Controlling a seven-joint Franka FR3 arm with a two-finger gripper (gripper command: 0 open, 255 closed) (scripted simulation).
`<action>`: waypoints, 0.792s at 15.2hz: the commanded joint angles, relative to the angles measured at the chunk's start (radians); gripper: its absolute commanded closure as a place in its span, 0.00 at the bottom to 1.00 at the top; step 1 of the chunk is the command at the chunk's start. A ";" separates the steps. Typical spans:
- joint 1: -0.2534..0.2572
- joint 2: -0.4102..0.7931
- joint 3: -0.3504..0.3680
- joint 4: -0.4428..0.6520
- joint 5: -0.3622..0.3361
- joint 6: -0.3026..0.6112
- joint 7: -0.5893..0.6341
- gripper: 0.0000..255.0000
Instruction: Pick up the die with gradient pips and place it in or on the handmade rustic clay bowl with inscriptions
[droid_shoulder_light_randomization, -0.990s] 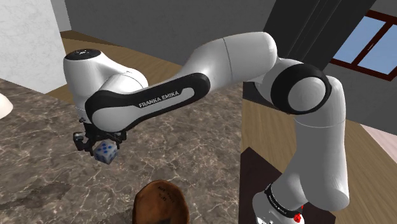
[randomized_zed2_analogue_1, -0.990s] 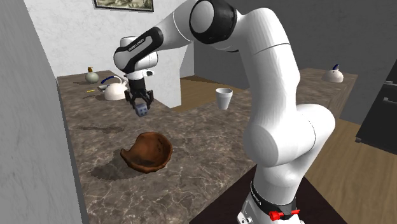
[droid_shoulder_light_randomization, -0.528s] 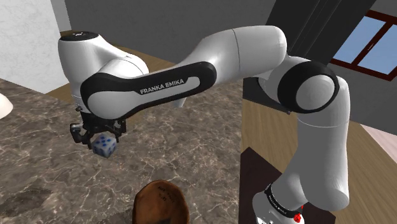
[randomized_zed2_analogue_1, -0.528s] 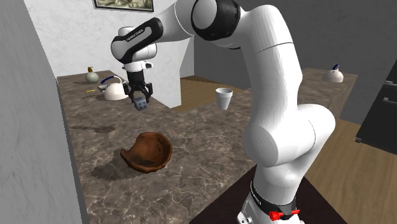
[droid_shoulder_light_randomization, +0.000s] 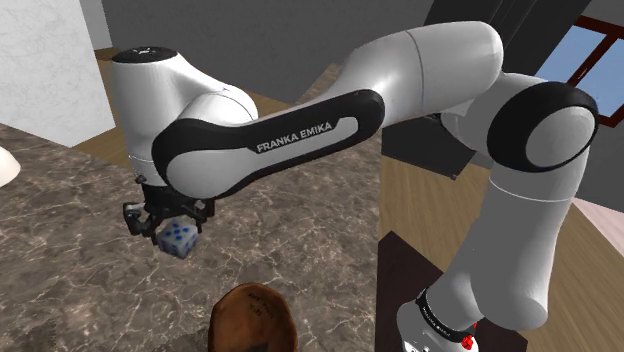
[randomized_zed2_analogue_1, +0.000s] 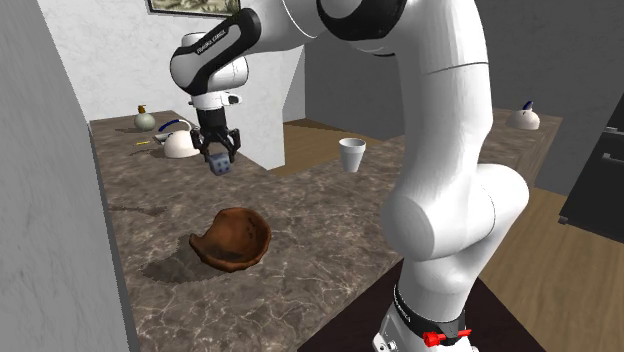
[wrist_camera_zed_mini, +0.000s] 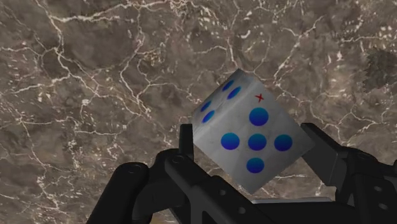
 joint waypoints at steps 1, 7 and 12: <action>-0.008 -0.066 0.015 -0.094 0.024 0.033 0.011 1.00; -0.013 -0.274 0.064 -0.350 0.123 0.105 0.030 1.00; 0.011 -0.443 0.099 -0.525 0.227 0.136 0.034 1.00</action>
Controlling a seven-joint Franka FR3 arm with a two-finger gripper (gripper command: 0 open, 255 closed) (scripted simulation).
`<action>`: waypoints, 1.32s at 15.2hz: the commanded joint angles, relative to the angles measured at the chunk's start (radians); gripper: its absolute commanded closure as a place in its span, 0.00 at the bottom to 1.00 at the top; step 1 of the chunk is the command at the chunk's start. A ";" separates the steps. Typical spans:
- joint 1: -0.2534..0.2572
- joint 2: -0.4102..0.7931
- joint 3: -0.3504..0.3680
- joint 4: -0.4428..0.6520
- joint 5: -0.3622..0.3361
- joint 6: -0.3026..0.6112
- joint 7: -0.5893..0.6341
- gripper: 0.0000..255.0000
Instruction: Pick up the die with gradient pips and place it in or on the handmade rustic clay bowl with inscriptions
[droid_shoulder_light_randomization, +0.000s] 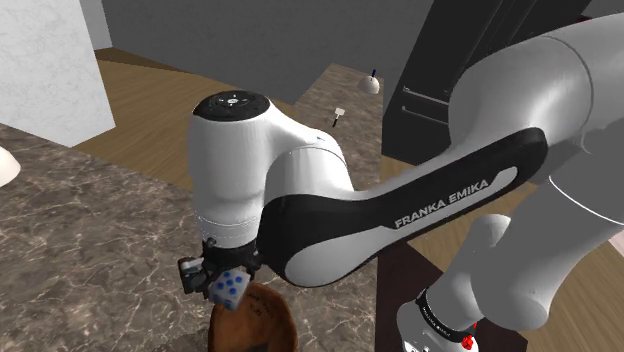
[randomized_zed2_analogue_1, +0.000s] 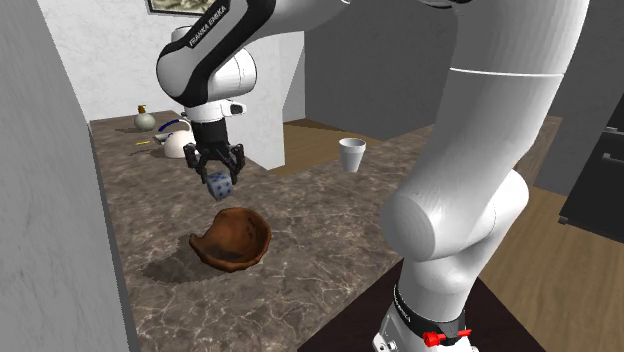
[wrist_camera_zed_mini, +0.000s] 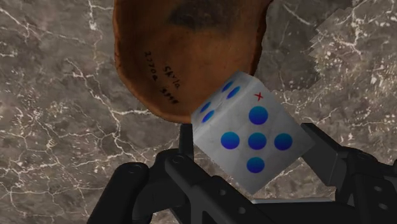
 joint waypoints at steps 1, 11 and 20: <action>0.016 -0.073 0.014 -0.071 0.048 0.009 0.003 1.00; 0.033 -0.066 0.037 -0.179 0.051 0.125 0.036 1.00; 0.030 0.007 0.044 -0.214 -0.002 0.220 0.075 1.00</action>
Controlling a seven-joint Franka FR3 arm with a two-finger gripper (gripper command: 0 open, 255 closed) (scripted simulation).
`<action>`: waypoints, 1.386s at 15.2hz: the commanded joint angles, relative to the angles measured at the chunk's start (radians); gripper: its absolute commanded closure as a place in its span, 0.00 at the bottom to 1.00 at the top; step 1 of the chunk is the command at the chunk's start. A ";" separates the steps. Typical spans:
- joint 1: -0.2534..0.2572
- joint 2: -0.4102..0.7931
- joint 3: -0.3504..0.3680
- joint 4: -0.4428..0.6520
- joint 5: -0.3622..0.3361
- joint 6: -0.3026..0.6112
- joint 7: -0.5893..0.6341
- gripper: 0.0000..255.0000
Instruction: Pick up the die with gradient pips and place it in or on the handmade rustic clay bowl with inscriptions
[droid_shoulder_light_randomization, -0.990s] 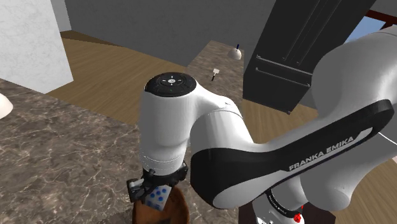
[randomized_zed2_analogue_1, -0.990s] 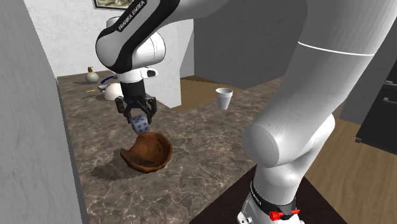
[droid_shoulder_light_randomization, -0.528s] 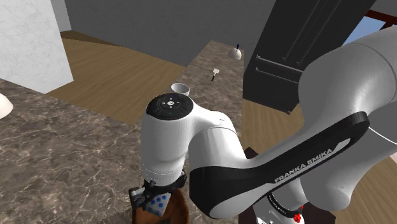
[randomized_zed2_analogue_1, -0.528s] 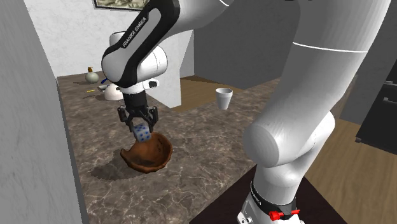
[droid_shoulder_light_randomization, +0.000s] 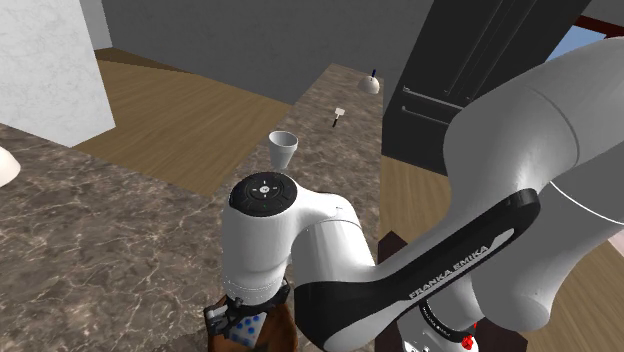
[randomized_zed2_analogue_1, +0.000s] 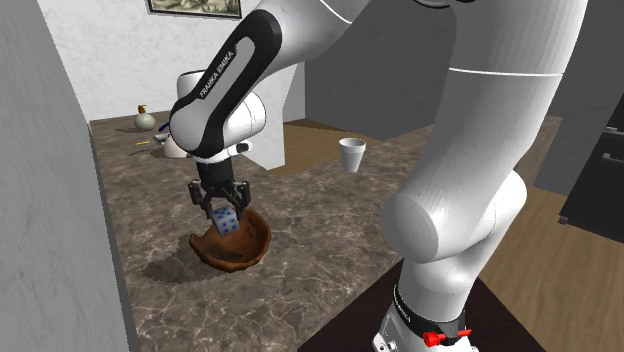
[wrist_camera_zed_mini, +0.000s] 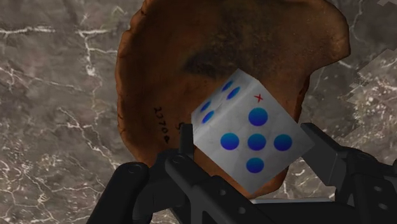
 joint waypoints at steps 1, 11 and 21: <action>0.000 0.001 0.000 -0.001 -0.001 0.002 0.001 1.00; 0.000 0.001 0.000 -0.001 -0.001 0.002 0.001 0.00; 0.003 -0.095 -0.010 0.052 0.066 -0.132 -0.049 0.00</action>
